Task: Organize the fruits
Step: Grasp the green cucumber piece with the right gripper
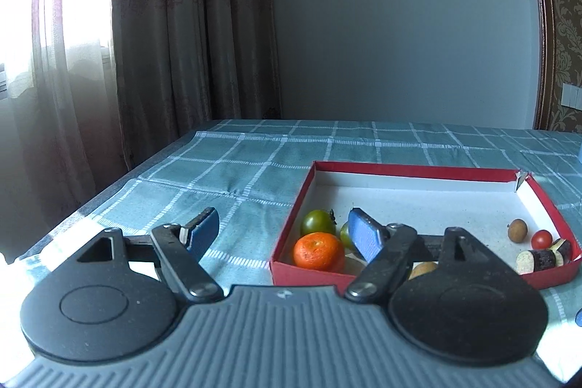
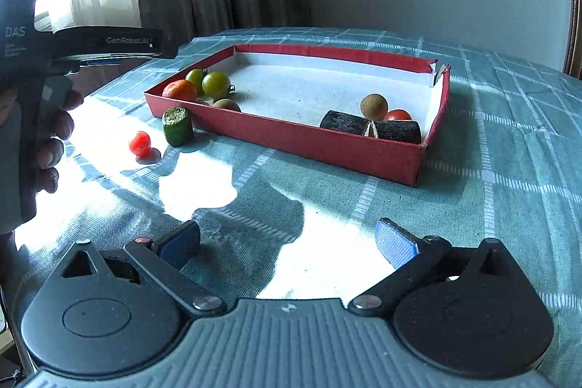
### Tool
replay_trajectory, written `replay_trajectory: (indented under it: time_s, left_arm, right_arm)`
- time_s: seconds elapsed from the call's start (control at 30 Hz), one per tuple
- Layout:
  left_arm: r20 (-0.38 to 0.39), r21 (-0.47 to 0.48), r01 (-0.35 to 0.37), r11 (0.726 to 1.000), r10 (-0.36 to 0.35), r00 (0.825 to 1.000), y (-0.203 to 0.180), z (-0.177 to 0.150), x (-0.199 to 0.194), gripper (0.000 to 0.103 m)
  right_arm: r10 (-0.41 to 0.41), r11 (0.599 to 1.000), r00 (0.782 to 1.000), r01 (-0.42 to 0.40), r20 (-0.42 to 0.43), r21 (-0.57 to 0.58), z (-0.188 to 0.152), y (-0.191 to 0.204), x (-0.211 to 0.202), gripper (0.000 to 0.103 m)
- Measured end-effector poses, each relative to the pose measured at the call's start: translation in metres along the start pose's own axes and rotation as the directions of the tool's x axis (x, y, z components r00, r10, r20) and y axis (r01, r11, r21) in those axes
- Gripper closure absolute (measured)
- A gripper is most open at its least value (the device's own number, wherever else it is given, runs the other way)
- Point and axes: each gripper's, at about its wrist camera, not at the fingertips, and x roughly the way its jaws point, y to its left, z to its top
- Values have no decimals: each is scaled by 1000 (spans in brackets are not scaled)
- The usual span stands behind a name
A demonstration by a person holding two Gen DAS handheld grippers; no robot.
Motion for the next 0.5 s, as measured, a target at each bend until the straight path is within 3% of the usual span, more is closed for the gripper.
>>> replay_trajectory:
  time_s: [0.13,0.3,0.43,0.5]
  left_arm:
    - [-9,-12,-70,998,69,998,27,-19,-3,24]
    - [-86,-122,-74,990,64,994,54,-31,9,24]
    - [-77,-171,-71,983,58,995,62,-33,6,18]
    - [-64,-162,-67,985,57,996,60,-33,4,17]
  right_arm:
    - [-2,1000,999,3,39,-24,3,6,-3,0]
    - [91,989,978,-67,189,-130,10,35,-9,0]
    - [84,984,973,-47,216,-169,25,57,3,1]
    - [95,987,978,-69,183,-143,36,64,18,9]
